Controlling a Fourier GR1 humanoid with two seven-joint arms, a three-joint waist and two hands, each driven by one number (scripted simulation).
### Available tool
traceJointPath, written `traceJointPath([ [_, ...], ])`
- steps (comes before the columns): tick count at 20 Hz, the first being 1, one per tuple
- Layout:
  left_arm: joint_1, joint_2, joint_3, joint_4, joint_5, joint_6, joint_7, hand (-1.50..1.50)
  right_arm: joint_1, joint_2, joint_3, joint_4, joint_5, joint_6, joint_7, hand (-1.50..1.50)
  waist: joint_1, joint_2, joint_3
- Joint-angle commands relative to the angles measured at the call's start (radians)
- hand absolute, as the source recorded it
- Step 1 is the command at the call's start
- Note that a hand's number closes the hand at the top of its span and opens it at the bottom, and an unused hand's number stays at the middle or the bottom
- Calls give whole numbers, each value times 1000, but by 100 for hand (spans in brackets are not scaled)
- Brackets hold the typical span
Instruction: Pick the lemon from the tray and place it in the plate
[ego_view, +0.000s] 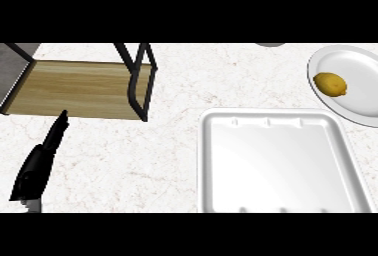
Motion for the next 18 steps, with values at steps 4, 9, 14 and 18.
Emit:
traceJointPath([
  [4,-3,4,15,15,3,2,-14,0,108,-97,-100,3,-102,162,-82,-150,-11,6,4],
  [9,-9,3,7,-8,8,-8,-3,0,169,-107,-108,-25,-110,172,-146,-150,8,14,8],
  [14,-31,3,13,2,11,-7,11,0,192,-155,-101,-47,-103,231,-133,-150,6,15,8],
  [18,-30,-5,16,5,16,-3,-7,0,222,-172,-113,-53,-116,238,-137,-150,5,18,10],
])
